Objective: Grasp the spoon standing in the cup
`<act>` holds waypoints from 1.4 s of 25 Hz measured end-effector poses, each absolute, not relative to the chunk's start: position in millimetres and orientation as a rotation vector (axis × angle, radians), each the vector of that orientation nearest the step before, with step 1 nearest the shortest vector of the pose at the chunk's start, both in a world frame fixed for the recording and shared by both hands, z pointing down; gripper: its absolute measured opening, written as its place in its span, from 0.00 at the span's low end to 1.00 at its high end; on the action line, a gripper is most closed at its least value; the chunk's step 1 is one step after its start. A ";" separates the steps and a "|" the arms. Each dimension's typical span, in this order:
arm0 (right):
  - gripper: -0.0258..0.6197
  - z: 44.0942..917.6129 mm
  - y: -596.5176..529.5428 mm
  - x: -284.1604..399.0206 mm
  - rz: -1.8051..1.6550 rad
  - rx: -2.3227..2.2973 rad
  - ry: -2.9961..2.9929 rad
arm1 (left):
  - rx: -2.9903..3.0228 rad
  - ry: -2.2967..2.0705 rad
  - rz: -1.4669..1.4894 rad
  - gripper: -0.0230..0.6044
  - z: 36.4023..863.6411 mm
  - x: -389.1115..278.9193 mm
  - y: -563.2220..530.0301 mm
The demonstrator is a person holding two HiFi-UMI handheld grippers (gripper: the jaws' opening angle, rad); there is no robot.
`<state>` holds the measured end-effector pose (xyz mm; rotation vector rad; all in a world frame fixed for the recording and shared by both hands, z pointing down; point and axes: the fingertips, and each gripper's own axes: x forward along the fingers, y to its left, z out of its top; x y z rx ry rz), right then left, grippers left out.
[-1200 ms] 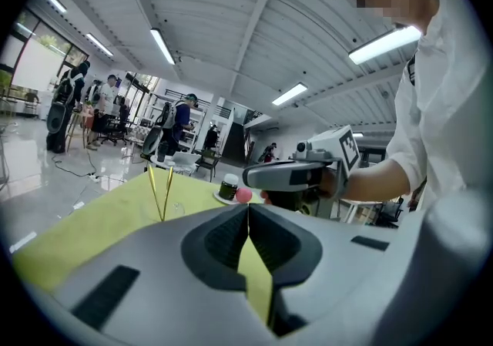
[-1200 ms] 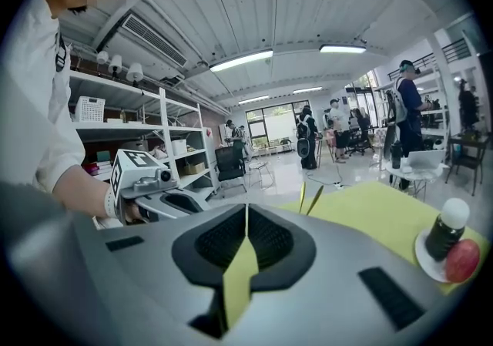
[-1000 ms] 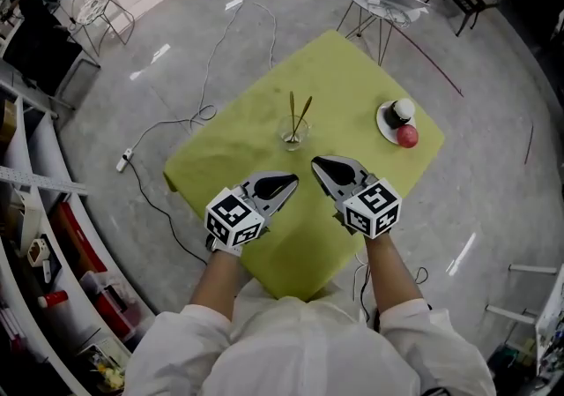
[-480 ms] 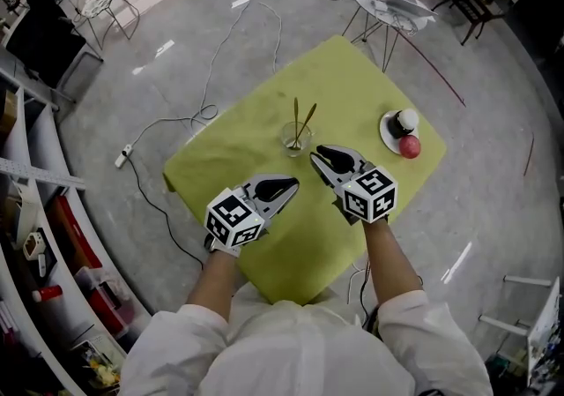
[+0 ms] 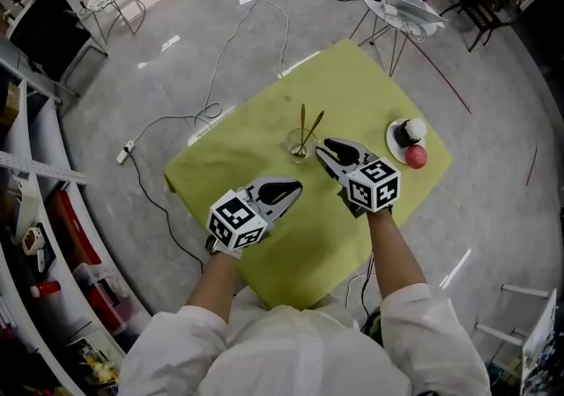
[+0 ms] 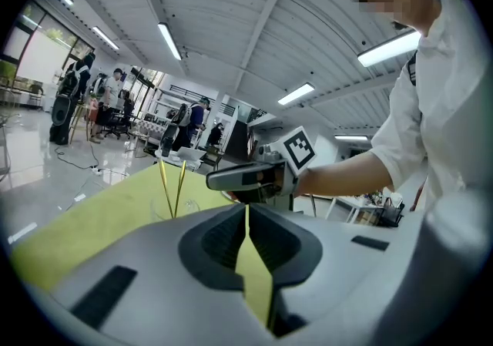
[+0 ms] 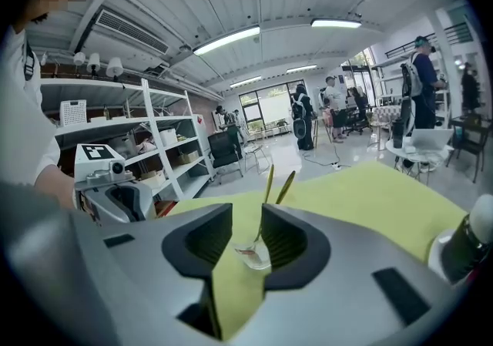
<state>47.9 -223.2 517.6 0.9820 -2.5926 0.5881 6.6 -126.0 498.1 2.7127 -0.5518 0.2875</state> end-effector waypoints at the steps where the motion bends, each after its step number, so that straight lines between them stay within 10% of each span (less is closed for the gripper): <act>1: 0.23 519.3 -225.8 48.3 0.596 0.983 -2.589 | 2.711 -0.552 0.288 0.05 498.5 6.7 -126.6; 35: 0.12 560.4 -270.5 33.7 0.728 0.917 -2.524 | 2.683 -0.527 0.305 0.05 510.6 5.8 -131.1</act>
